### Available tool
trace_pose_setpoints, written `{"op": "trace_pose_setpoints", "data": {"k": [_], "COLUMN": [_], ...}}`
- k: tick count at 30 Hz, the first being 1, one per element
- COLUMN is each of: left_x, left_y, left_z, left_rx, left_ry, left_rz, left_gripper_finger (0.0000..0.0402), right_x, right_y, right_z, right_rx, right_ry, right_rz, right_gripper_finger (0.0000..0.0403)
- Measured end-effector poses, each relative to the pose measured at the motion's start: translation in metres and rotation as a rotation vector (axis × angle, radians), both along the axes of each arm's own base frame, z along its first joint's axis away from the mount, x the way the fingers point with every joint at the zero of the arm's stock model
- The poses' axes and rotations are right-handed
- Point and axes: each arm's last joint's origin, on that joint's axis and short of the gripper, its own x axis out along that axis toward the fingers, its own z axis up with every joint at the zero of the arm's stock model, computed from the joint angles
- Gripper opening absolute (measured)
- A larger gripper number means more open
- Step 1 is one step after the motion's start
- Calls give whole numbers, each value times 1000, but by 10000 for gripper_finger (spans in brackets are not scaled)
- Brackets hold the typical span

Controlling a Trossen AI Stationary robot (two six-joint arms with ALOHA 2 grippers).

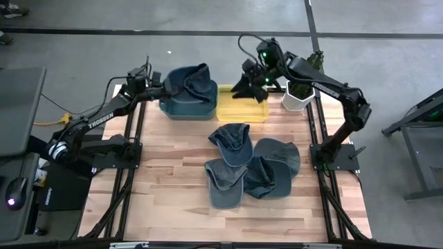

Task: Pick & Place hat
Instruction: Put the left blue cap into the blue bin

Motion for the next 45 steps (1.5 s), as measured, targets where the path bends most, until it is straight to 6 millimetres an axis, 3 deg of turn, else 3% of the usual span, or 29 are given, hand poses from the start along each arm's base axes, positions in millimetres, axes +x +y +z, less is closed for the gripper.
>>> {"op": "trace_pose_setpoints", "data": {"k": [6, 12, 22, 29, 34, 45], "left_x": [-5, 2, 8, 8, 8, 6], "left_y": [19, 30, 41, 43, 43, 44], "left_z": [-16, -34, -57, -60, -60, -59], "left_rx": [-73, -128, -187, -186, -171, -162], "left_ry": [24, 64, 117, 131, 138, 136], "left_rz": [5, -25, -20, -15, -22, -16], "left_gripper_finger": [0, 0, 0, 7, 46, 188], "right_x": [-5, -3, -1, -1, -1, -2], "right_y": [46, 71, 81, 81, 81, 81], "right_z": [12, 20, 20, 20, 20, 18], "right_rx": [-128, -191, -221, -208, -202, -192], "right_ry": [92, 98, 119, 125, 132, 152], "right_rz": [-6, -19, -55, -63, -64, -63], "right_gripper_finger": [183, 183, 183, 183, 183, 183]}}
